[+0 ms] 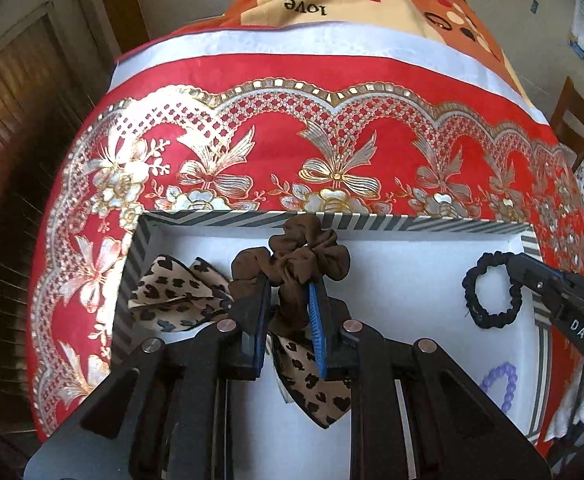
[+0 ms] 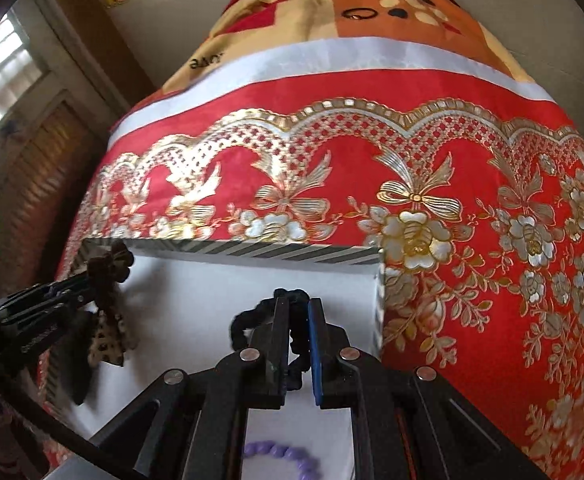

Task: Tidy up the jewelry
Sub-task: 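Carry both hair accessories over the tray and open both grippers, then raise both grippers out of the tray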

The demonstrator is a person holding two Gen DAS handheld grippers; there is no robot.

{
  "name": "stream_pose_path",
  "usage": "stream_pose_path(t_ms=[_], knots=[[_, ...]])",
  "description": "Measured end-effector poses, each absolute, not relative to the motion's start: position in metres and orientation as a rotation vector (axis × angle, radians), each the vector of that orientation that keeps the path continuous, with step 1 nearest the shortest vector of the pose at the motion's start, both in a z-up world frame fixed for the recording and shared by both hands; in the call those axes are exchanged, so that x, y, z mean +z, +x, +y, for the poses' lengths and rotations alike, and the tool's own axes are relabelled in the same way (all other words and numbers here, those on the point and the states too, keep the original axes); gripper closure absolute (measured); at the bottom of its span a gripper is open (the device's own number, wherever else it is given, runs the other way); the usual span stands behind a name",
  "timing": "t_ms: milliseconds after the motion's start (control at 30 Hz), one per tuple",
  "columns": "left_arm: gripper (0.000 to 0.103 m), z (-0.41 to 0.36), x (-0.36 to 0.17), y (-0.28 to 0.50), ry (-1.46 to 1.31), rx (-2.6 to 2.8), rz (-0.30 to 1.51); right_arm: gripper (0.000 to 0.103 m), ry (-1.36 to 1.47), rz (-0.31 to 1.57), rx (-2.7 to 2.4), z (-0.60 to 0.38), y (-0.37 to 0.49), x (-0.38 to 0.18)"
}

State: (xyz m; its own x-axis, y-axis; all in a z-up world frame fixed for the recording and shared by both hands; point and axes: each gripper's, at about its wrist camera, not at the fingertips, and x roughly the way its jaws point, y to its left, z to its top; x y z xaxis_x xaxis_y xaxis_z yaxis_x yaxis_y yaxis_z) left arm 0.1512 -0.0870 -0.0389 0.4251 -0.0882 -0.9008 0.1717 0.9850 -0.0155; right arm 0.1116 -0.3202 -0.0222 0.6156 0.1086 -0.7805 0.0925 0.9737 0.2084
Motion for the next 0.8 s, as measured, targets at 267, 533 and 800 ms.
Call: stream_pose_path(t_ms=[267,533,800], knots=[[0.053,-0.082,-0.037,0.150,0.014,-0.191,1.109,0.072,0.206,0.906,0.027,-0.318,0.111,-0.028],[0.052,-0.069,-0.018,0.131,0.010,-0.174,1.083,0.072,0.207,0.874,0.069,-0.307,0.086,-0.010],[0.052,-0.060,0.000,0.091,0.056,-0.102,1.049,0.064,0.184,0.864,0.072,-0.288,0.051,0.003]])
